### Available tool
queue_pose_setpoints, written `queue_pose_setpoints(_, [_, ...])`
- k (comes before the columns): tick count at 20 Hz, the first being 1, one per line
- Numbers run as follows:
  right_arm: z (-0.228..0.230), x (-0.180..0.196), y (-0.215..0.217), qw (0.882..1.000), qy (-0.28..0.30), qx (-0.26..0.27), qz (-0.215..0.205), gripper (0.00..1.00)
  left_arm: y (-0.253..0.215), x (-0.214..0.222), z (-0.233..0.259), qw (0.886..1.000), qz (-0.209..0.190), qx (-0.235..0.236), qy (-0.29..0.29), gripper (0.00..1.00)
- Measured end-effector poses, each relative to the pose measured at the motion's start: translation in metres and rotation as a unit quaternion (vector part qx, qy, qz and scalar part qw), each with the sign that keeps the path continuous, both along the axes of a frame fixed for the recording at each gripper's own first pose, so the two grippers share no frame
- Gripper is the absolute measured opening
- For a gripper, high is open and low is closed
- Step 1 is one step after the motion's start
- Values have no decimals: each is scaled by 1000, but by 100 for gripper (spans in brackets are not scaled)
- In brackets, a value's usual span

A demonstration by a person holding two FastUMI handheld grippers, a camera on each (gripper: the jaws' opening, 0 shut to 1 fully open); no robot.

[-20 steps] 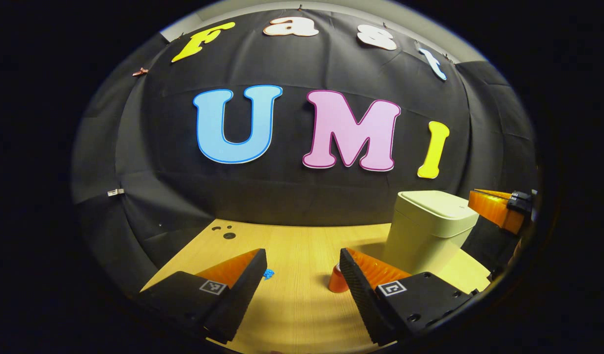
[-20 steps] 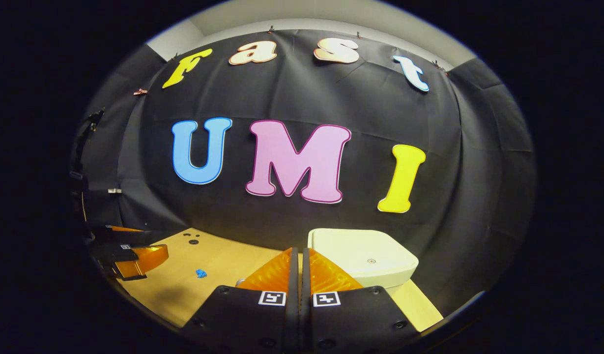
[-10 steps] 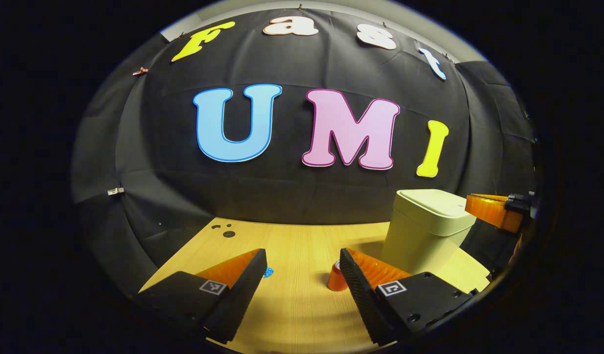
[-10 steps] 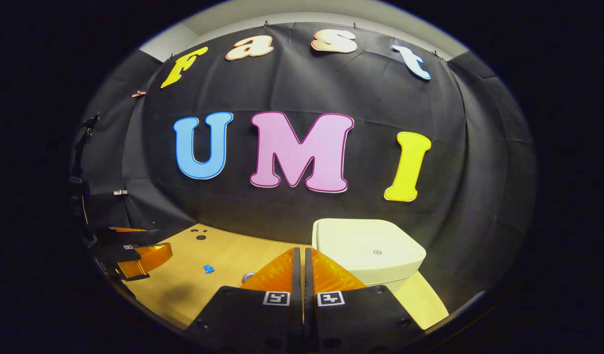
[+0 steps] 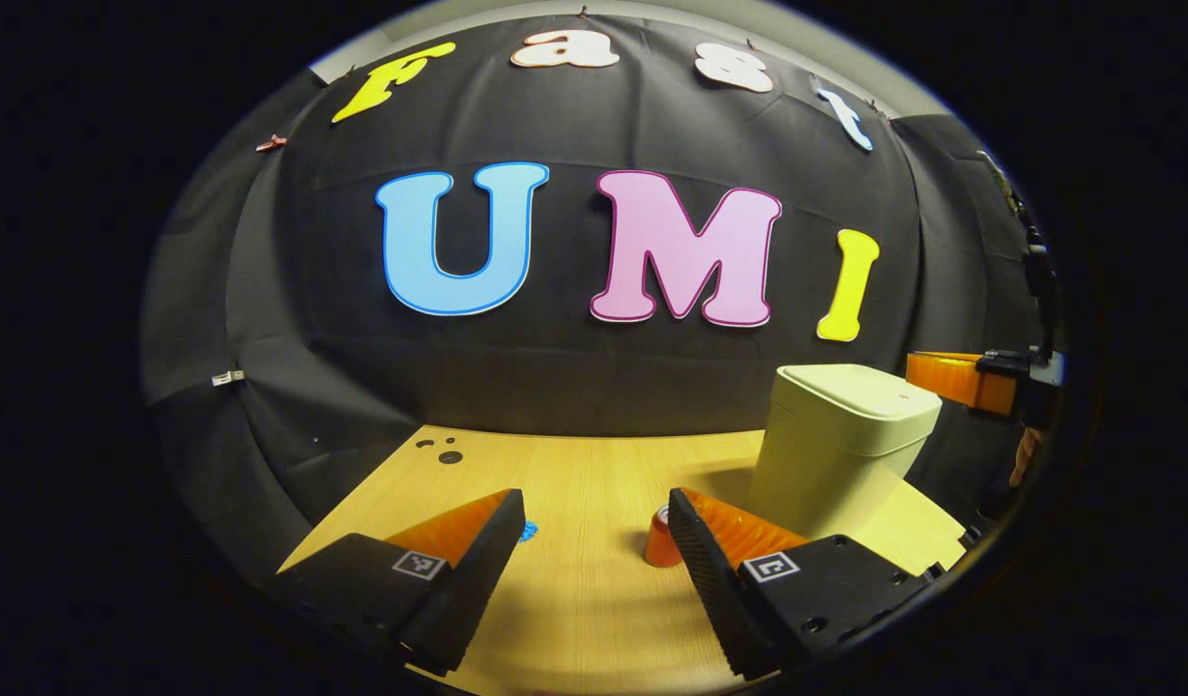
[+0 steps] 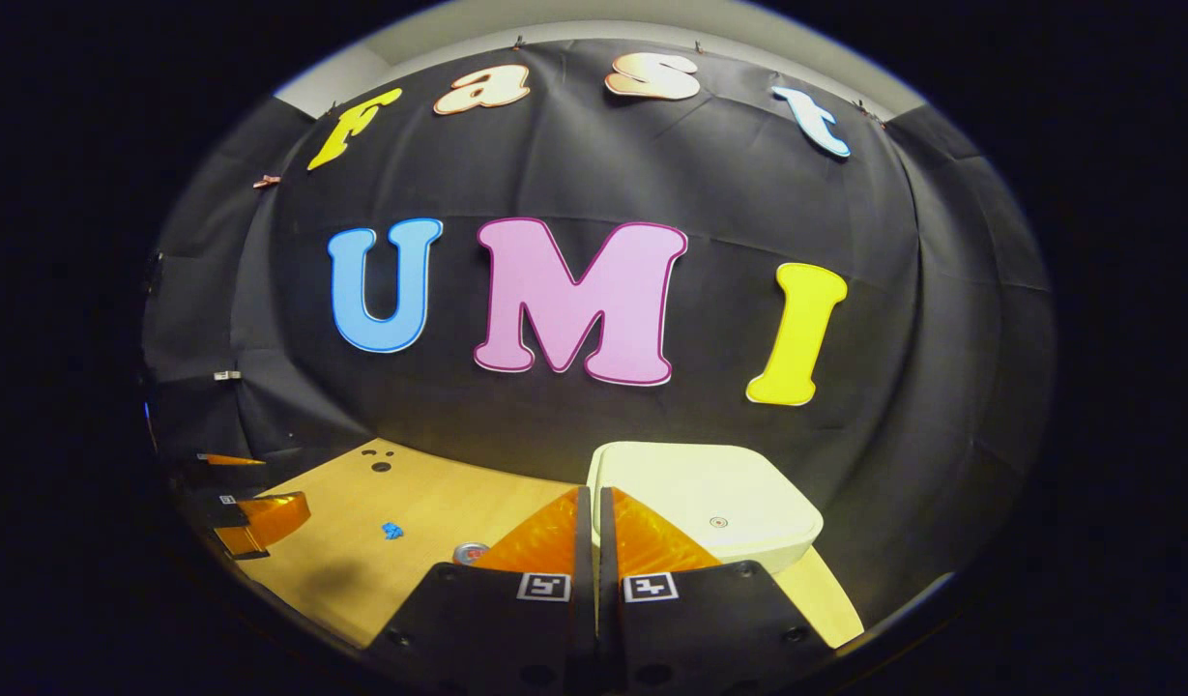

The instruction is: Press the lid of the desktop garbage bin to open it, pick up the crumpled paper on the desktop and throw it into the bin, then pick up the pop can on the desktop and drop it into the bin, and finally close the garbage bin lid.

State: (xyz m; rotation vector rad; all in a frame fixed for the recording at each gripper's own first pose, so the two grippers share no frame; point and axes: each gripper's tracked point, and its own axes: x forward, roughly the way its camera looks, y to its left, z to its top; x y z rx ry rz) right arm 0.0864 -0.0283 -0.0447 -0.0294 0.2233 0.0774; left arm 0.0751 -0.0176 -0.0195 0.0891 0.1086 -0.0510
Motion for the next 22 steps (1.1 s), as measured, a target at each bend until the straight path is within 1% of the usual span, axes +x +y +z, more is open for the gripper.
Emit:
queue_pose_setpoints(3, [-2, 10, -15, 1000, 9, 0, -13, 5, 1, 0, -4, 1000, 4, 0, 5, 96])
queue_pose_setpoints(4, [-4, 13, -21, 1000, 11, -2, -19, 8, 1, 1, -4, 1000, 6, 0, 6, 96])
queue_pose_setpoints(5, [-4, 16, -27, 1000, 13, -4, -25, 5, 2, 1, -5, 1000, 7, 1, 6, 96])
queue_pose_setpoints(9, [-10, 27, -50, 998, 22, -3, -52, 5, 2, 4, -7, 1000, 11, 2, 10, 96])
queue_pose_setpoints(15, [-33, 37, -78, 995, 57, 11, -84, 6, 3, 7, -9, 1000, 17, 3, 16, 95])
queue_pose_setpoints(22, [-52, 39, -91, 991, 87, 14, -98, 5, 2, 11, -14, 1000, 16, 7, 23, 96])
